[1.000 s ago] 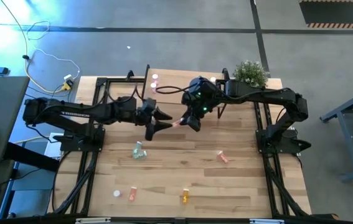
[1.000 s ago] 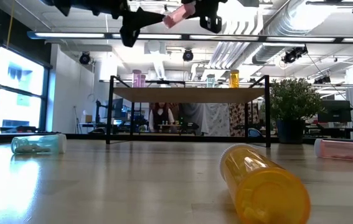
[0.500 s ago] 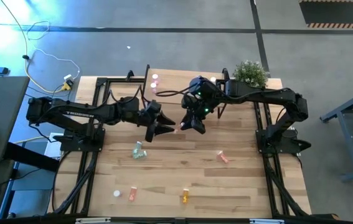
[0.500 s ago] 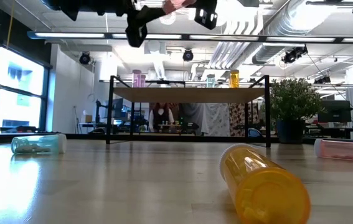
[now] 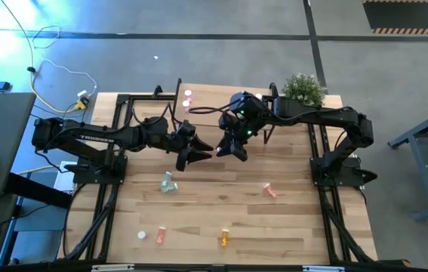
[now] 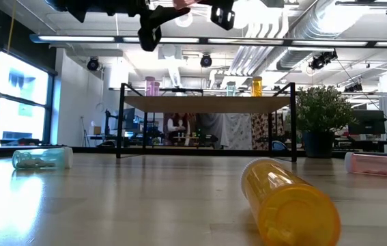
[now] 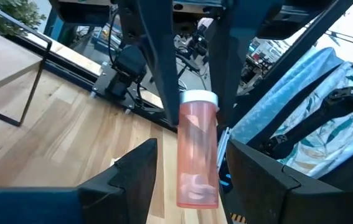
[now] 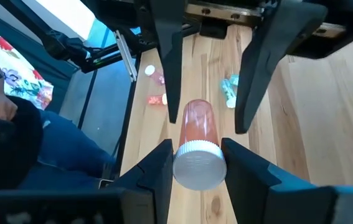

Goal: Pick and place medicine bottles onto shelf by color
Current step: Put the bottom right pink pill bottle on the shelf

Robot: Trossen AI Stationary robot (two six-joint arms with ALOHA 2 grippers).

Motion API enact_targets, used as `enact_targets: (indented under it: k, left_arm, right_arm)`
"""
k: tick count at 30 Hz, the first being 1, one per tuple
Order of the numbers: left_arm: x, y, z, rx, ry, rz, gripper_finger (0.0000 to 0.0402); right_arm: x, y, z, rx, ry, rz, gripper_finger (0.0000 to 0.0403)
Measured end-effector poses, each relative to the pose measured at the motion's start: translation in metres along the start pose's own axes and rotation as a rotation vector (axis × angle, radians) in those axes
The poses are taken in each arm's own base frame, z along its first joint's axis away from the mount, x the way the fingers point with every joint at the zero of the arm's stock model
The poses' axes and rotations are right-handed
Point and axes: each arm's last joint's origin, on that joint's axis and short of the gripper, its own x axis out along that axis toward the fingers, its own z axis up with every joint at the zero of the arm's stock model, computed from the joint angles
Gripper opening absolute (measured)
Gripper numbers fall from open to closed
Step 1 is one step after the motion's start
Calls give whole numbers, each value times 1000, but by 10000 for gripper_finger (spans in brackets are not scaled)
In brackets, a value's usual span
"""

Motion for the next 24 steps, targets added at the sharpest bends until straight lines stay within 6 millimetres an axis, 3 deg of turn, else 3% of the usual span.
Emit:
enact_targets:
  k: [14, 24]
  left_arm:
    - [0, -1, 0, -41, 5, -11, 184]
    - [-1, -5, -1, -101, 144, -169, 184]
  right_arm:
    - [1, 3, 2, 62, -10, 46, 114]
    - [12, 9, -4, 92, 65, 157, 114]
